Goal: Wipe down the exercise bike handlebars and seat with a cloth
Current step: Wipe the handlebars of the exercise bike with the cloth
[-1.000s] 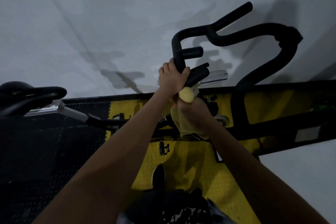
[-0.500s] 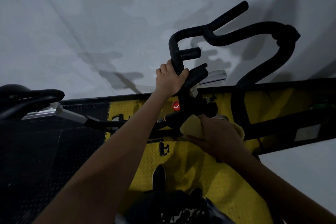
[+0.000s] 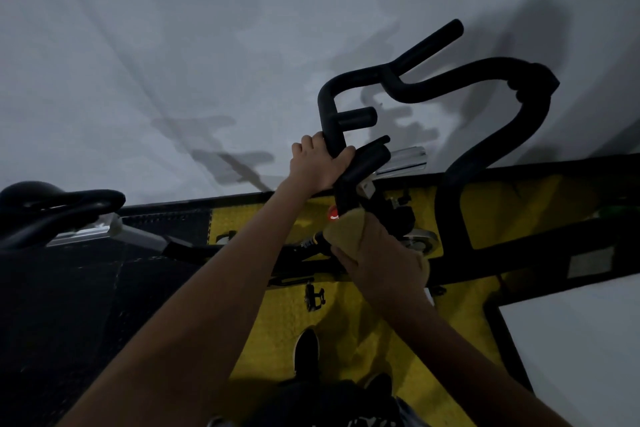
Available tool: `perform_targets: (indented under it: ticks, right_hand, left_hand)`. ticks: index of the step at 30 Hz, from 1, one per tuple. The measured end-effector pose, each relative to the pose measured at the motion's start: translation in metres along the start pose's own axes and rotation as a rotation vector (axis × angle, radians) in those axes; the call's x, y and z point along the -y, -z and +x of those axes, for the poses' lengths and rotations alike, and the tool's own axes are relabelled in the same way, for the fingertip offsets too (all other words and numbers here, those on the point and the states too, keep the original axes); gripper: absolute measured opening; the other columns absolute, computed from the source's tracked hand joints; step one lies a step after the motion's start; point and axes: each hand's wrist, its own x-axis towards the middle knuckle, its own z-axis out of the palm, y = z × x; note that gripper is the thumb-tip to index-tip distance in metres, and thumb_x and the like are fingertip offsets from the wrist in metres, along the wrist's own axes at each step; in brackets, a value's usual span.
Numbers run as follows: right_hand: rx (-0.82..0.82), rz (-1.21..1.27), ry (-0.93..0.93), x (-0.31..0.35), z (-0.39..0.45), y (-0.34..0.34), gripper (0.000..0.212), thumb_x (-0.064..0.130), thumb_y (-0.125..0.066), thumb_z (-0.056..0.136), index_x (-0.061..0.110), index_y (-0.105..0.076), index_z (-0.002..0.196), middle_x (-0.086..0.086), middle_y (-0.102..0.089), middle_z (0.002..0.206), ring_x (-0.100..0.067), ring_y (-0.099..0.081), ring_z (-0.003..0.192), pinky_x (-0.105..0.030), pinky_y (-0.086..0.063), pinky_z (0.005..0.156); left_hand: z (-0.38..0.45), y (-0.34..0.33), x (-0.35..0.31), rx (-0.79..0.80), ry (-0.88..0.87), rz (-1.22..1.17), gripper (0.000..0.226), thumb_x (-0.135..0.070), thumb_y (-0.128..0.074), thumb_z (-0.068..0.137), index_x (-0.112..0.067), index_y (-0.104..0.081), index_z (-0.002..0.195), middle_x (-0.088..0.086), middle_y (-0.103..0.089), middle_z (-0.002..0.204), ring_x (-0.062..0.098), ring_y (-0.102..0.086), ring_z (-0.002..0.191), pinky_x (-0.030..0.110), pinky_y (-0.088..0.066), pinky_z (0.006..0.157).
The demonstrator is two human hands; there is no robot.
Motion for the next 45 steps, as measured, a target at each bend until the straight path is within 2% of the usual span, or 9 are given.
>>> perform_targets:
  ticks: [9, 14, 18, 23, 27, 31, 36, 39, 45]
  right_hand:
    - [-0.171, 0.049, 0.049, 0.006, 0.008, -0.022, 0.092, 0.06, -0.056, 0.093, 0.013, -0.013, 0.16, -0.009, -0.038, 0.155, -0.023, -0.051, 0.136, -0.035, -0.056, 0.092]
    - [-0.455, 0.22, 0.068, 0.028, 0.035, -0.027, 0.086, 0.032, -0.064, 0.097, 0.007, -0.012, 0.161, -0.018, -0.022, 0.159, -0.029, -0.029, 0.15, -0.043, -0.049, 0.108]
    - [-0.711, 0.287, 0.21, 0.044, 0.047, -0.018, 0.061, 0.036, -0.041, 0.107, -0.005, -0.036, 0.152, -0.022, -0.034, 0.153, -0.033, -0.039, 0.145, -0.045, -0.044, 0.112]
    - [-0.546, -0.181, 0.225, 0.042, 0.097, -0.013, 0.053, 0.018, -0.053, 0.104, -0.007, -0.041, 0.148, -0.029, -0.048, 0.146, -0.039, -0.043, 0.141, -0.049, -0.029, 0.121]
    - [-0.471, -0.414, 0.201, 0.044, 0.115, -0.023, 0.053, 0.013, -0.056, 0.098, -0.015, -0.045, 0.142, -0.036, -0.054, 0.136, -0.045, -0.052, 0.132, -0.053, -0.038, 0.115]
    - [-0.436, -0.56, 0.104, 0.06, 0.139, -0.018, 0.051, 0.015, -0.054, 0.094, -0.011, -0.053, 0.138, -0.029, -0.061, 0.13, -0.04, -0.059, 0.125, -0.047, -0.045, 0.109]
    - [-0.394, -0.535, 0.095, 0.068, 0.149, -0.011, 0.062, 0.027, -0.053, 0.095, -0.011, -0.045, 0.143, -0.028, -0.055, 0.136, -0.041, -0.053, 0.129, -0.048, -0.042, 0.111]
    - [-0.394, -0.405, 0.217, 0.052, 0.138, -0.008, 0.074, 0.045, -0.055, 0.097, -0.009, -0.042, 0.146, -0.029, -0.05, 0.142, -0.042, -0.048, 0.135, -0.05, -0.035, 0.115]
    - [-0.258, -0.361, 0.39, 0.022, 0.108, 0.019, 0.066, 0.036, -0.052, 0.093, 0.006, -0.042, 0.152, -0.012, -0.046, 0.153, -0.026, -0.043, 0.142, -0.034, -0.023, 0.121]
  left_hand:
    - [0.008, 0.003, 0.004, 0.025, -0.045, 0.093, 0.102, -0.086, -0.019, 0.069, -0.014, -0.044, 0.137, 0.009, -0.047, 0.128, 0.032, -0.038, 0.122, 0.04, -0.029, 0.1]
    - [0.009, 0.021, 0.006, 0.059, -0.208, 0.245, 0.052, -0.035, -0.031, 0.106, -0.018, -0.02, 0.154, 0.022, -0.045, 0.137, 0.041, -0.041, 0.125, 0.047, -0.03, 0.105]
    - [0.016, 0.029, 0.005, 0.133, -0.154, 0.058, 0.04, -0.032, -0.027, 0.108, -0.014, -0.035, 0.142, 0.021, -0.053, 0.128, 0.039, -0.045, 0.12, 0.045, -0.032, 0.103]
    - [0.035, 0.042, 0.001, 0.303, 0.019, -0.366, 0.063, -0.055, -0.035, 0.103, -0.001, -0.062, 0.116, 0.012, -0.065, 0.106, 0.029, -0.06, 0.101, 0.037, -0.047, 0.088]
    - [0.053, 0.054, 0.002, 0.257, 0.081, -0.434, 0.081, -0.053, -0.059, 0.094, -0.008, -0.028, 0.154, 0.014, -0.049, 0.146, 0.03, -0.053, 0.127, 0.041, -0.043, 0.108]
    - [0.071, 0.072, 0.001, 0.264, -0.024, -0.359, 0.095, -0.045, -0.072, 0.089, -0.022, -0.013, 0.16, 0.012, -0.02, 0.161, 0.03, -0.032, 0.145, 0.043, -0.033, 0.115]
    - [0.084, 0.083, 0.0, 0.377, -0.12, -0.197, 0.076, -0.046, -0.067, 0.091, -0.026, -0.034, 0.156, 0.007, -0.015, 0.162, 0.029, -0.021, 0.149, 0.041, -0.021, 0.122]
    - [0.087, 0.08, 0.001, 0.321, -0.152, -0.314, 0.057, -0.067, -0.06, 0.084, -0.022, -0.071, 0.116, 0.01, -0.045, 0.139, 0.023, -0.047, 0.129, 0.046, -0.033, 0.119]
    - [0.102, 0.062, 0.006, 0.242, -0.156, -0.274, 0.041, -0.035, -0.054, 0.102, -0.014, -0.049, 0.137, 0.009, -0.031, 0.142, 0.019, -0.038, 0.13, 0.02, -0.027, 0.107]
